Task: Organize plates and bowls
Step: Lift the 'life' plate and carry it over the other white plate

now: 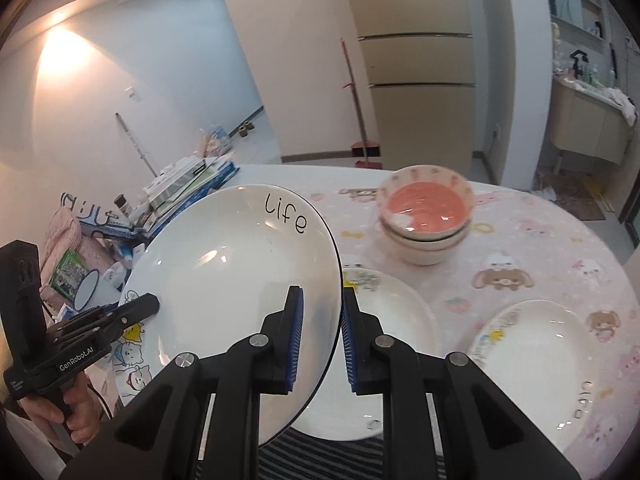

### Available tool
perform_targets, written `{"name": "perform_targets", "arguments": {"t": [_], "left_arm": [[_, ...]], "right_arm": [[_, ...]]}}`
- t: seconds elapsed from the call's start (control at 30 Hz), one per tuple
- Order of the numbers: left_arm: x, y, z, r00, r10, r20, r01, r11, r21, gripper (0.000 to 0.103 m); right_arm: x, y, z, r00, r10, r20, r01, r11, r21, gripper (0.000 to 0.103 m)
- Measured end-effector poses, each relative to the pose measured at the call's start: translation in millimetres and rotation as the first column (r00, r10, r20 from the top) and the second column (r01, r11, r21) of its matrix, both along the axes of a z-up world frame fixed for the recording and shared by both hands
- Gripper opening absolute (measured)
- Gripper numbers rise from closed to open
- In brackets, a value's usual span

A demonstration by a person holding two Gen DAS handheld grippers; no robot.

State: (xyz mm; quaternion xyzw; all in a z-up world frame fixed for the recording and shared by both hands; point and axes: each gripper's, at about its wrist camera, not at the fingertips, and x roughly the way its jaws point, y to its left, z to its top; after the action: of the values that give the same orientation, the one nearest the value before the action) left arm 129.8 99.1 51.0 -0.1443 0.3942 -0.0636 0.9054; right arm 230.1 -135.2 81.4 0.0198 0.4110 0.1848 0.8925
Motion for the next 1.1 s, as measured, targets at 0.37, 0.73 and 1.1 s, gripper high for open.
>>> {"name": "perform_targets", "arguments": {"t": [0.37, 0.73, 1.1], "left_arm": [[19, -60, -16, 0.994, -0.088, -0.059, 0.092, 0.994, 0.057, 0.019], [29, -60, -66, 0.984, -0.072, -0.165, 0.090, 0.990, 0.107, 0.019], [42, -66, -87, 0.977, -0.064, -0.202, 0.101, 0.978, 0.181, 0.021]], "right_arm": [[-5, -71, -26, 0.995, -0.090, -0.048, 0.093, 0.995, 0.046, 0.020], [3, -63, -86, 0.987, -0.070, -0.147, 0.076, 0.997, 0.031, 0.020], [-2, -59, -110, 0.989, -0.106, -0.099, 0.106, 0.994, -0.004, 0.020]]}}
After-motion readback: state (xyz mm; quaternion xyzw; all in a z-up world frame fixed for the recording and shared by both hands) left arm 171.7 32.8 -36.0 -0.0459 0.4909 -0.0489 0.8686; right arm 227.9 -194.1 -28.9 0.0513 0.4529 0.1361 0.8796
